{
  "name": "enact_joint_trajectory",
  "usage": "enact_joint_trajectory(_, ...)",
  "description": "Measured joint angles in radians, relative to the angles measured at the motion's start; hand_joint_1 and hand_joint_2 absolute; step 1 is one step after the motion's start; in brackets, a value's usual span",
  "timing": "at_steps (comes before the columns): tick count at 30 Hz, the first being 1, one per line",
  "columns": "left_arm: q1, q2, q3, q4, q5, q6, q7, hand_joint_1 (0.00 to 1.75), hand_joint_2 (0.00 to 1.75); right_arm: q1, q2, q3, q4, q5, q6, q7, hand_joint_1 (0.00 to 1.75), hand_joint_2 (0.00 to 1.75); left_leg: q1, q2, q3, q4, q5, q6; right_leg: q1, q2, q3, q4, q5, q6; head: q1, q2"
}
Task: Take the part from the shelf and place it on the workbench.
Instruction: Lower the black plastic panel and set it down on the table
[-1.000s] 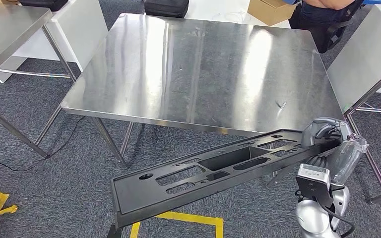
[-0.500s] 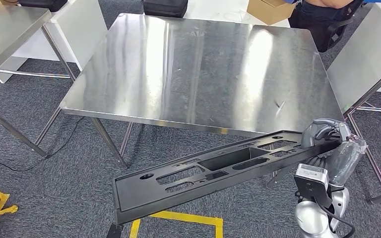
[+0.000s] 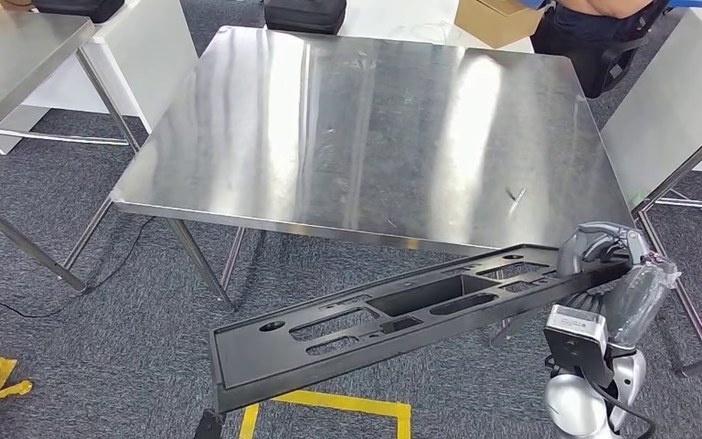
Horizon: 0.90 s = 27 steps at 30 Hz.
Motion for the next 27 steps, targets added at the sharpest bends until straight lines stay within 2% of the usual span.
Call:
enact_joint_trajectory(1, 0.0, 0.0, 0.0, 0.0, 0.0, 0.0, 0.001, 0.0, 1.75, 0.002, 0.0, 0.0, 0.0, -0.001, 0.0, 0.0, 1.75, 1.75, 0.002, 0.001, 0.001, 0.0, -0.002, -0.003, -0.005, -0.002, -0.005, 0.007, 0.004, 0.009, 0.0, 0.0)
enact_joint_trajectory(2, 0.001, 0.0, 0.0, 0.0, 0.0, 0.0, 0.001, 0.0, 1.75, 0.002, -0.001, 0.0, 0.0, -0.001, 0.0, 0.0, 1.75, 1.75, 0.006, 0.001, 0.002, 0.001, -0.005, -0.008, -0.011, -0.005, 0.012, -0.029, 0.023, 0.022, 0.0, 0.0)
enact_joint_trajectory(4, 0.001, 0.001, -0.001, 0.0, 0.0, 0.0, 0.002, 0.0, 1.75, 0.002, -0.002, 0.0, 0.0, -0.001, 0.0, 0.0, 1.75, 1.75, 0.013, 0.001, 0.008, 0.004, -0.013, -0.025, -0.022, -0.016, 0.084, -0.167, 0.074, 0.048, 0.001, 0.0)
enact_joint_trajectory(5, 0.0, 0.002, -0.001, 0.0, 0.0, 0.0, 0.002, 0.0, 1.75, 0.002, -0.001, 0.0, 0.0, -0.001, 0.0, 0.0, 1.75, 1.75, 0.013, 0.0, 0.01, 0.007, -0.018, -0.035, -0.023, -0.018, 0.113, -0.22, 0.089, 0.05, 0.003, 0.0)
enact_joint_trajectory(6, 0.0, 0.003, -0.002, 0.0, 0.0, 0.0, 0.002, 0.0, 1.75, 0.003, -0.001, 0.0, 0.0, -0.001, -0.001, 0.001, 1.75, 1.75, 0.011, 0.0, 0.012, 0.008, -0.023, -0.043, -0.023, -0.019, 0.13, -0.249, 0.095, 0.045, 0.003, 0.0)
enact_joint_trajectory(7, 0.0, 0.004, -0.002, 0.0, 0.0, 0.0, 0.002, 0.0, 1.75, 0.003, -0.001, 0.0, 0.0, -0.001, -0.001, 0.001, 1.75, 1.75, 0.009, 0.0, 0.014, 0.008, -0.025, -0.049, -0.02, -0.017, 0.134, -0.254, 0.093, 0.033, 0.003, 0.0)
enact_joint_trajectory(8, 0.0, 0.003, -0.003, 0.0, 0.0, 0.0, 0.003, 0.0, 1.75, 0.003, -0.001, 0.0, 0.0, -0.001, -0.002, 0.002, 1.75, 1.75, 0.011, 0.0, 0.016, 0.006, -0.027, -0.053, -0.017, -0.012, 0.136, -0.254, 0.091, 0.019, 0.002, 0.0)
enact_joint_trajectory(10, -0.001, 0.003, -0.004, 0.0, 0.0, 0.001, 0.003, 0.0, 1.75, 0.003, -0.001, 0.0, 0.0, -0.001, -0.003, 0.003, 1.75, 1.75, 0.019, 0.002, 0.018, 0.009, -0.034, -0.058, -0.018, -0.009, 0.141, -0.254, 0.087, -0.001, -0.002, 0.0)
enact_joint_trajectory(11, -0.002, 0.003, -0.004, 0.0, 0.0, 0.001, 0.003, 0.0, 1.75, 0.001, -0.001, 0.0, 0.0, 0.0, -0.003, 0.003, 1.75, 1.75, 0.021, 0.002, 0.007, 0.035, -0.049, -0.06, -0.017, -0.007, 0.146, -0.254, 0.084, -0.01, -0.004, 0.0)
enact_joint_trajectory(12, -0.003, 0.003, -0.004, 0.0, 0.0, 0.001, 0.003, 0.0, 1.75, 0.001, -0.001, -0.001, 0.0, 0.0, -0.003, 0.003, 1.75, 1.75, 0.022, 0.001, -0.017, 0.083, -0.071, -0.06, -0.015, -0.006, 0.15, -0.255, 0.082, -0.019, -0.006, 0.0)
enact_joint_trajectory(14, -0.003, 0.003, -0.006, 0.0, 0.0, 0.001, 0.003, 0.0, 1.75, 0.001, 0.0, 0.0, 0.0, 0.001, -0.003, 0.003, 1.75, 1.75, 0.019, -0.001, -0.093, 0.221, -0.12, -0.056, -0.007, -0.006, 0.156, -0.255, 0.075, -0.03, -0.008, 0.0)
enact_joint_trajectory(15, -0.001, 0.003, -0.006, 0.0, 0.0, 0.001, 0.004, 0.0, 1.75, 0.002, 0.0, 0.0, 0.0, 0.001, -0.003, 0.003, 1.75, 1.75, 0.017, -0.002, -0.128, 0.272, -0.128, -0.053, -0.002, -0.005, 0.16, -0.255, 0.072, -0.034, -0.008, 0.0)
enact_joint_trajectory(16, 0.0, 0.003, -0.007, 0.0, 0.001, 0.001, 0.004, 0.0, 1.75, 0.002, 0.0, 0.0, 0.0, 0.001, -0.003, 0.003, 1.75, 1.75, 0.016, -0.002, -0.148, 0.292, -0.119, -0.048, 0.002, -0.004, 0.163, -0.255, 0.069, -0.039, -0.008, 0.0)
enact_joint_trajectory(17, 0.001, 0.003, -0.007, 0.0, 0.001, 0.001, 0.004, 0.0, 1.75, 0.002, 0.0, 0.0, 0.0, 0.0, -0.003, 0.003, 1.75, 1.75, 0.014, -0.002, -0.15, 0.275, -0.093, -0.042, 0.006, -0.003, 0.168, -0.255, 0.066, -0.042, -0.008, 0.0)
enact_joint_trajectory(18, 0.002, 0.004, -0.007, 0.0, 0.002, 0.001, 0.004, 0.0, 1.75, 0.002, 0.0, 0.0, 0.0, -0.001, -0.003, 0.003, 1.75, 1.75, 0.01, -0.003, -0.135, 0.225, -0.053, -0.033, 0.009, -0.001, 0.174, -0.255, 0.063, -0.045, -0.008, 0.0)
enact_joint_trajectory(19, 0.001, 0.005, -0.007, 0.0, 0.002, 0.001, 0.004, 0.0, 1.75, 0.002, 0.0, 0.0, 0.0, -0.001, -0.003, 0.003, 1.75, 1.75, 0.006, -0.006, -0.111, 0.161, -0.015, -0.023, 0.01, 0.0, 0.179, -0.255, 0.059, -0.046, -0.008, 0.0)
enact_joint_trajectory(20, 0.001, 0.006, -0.007, 0.0, 0.004, 0.001, 0.004, 0.0, 1.75, 0.001, 0.0, 0.0, 0.0, -0.001, -0.003, 0.003, 1.75, 1.75, 0.001, -0.007, -0.086, 0.101, 0.01, -0.016, 0.014, 0.002, 0.181, -0.254, 0.056, -0.045, -0.007, 0.0)
enact_joint_trajectory(21, 0.001, 0.007, -0.007, 0.0, 0.005, 0.001, 0.004, 0.0, 1.75, 0.002, 0.001, 0.0, 0.001, -0.001, -0.003, 0.003, 1.75, 1.75, -0.003, -0.008, -0.068, 0.059, 0.021, -0.013, 0.016, 0.003, 0.181, -0.254, 0.053, -0.041, -0.007, 0.0)
enact_joint_trajectory(22, 0.001, 0.007, -0.008, 0.0, 0.006, 0.001, 0.004, 0.0, 1.75, 0.002, 0.001, 0.001, 0.001, -0.001, -0.003, 0.003, 1.75, 1.75, -0.006, -0.009, -0.058, 0.039, 0.02, -0.013, 0.017, 0.004, 0.179, -0.254, 0.051, -0.037, -0.006, 0.0)
enact_joint_trajectory(24, 0.001, 0.007, -0.008, 0.0, 0.007, 0.002, 0.004, 0.0, 1.75, 0.002, 0.001, 0.001, 0.001, -0.001, -0.004, 0.002, 1.75, 1.75, -0.01, -0.008, -0.051, 0.029, 0.016, -0.015, 0.016, 0.004, 0.177, -0.256, 0.049, -0.026, -0.007, 0.0)
enact_joint_trajectory(25, 0.001, 0.007, -0.008, 0.0, 0.008, 0.002, 0.004, 0.0, 1.75, 0.002, 0.0, 0.001, 0.001, -0.001, -0.004, 0.002, 1.75, 1.75, -0.01, -0.008, -0.047, 0.023, 0.017, -0.012, 0.015, 0.003, 0.176, -0.253, 0.046, -0.021, -0.007, 0.0)
enact_joint_trajectory(27, 0.0, 0.007, -0.009, 0.0, 0.008, 0.002, 0.003, 0.0, 1.75, 0.001, -0.001, 0.002, 0.002, -0.002, -0.004, 0.002, 1.75, 1.75, -0.006, -0.007, -0.035, 0.011, 0.02, -0.004, 0.015, -0.001, 0.151, -0.199, 0.022, -0.017, -0.006, 0.0)
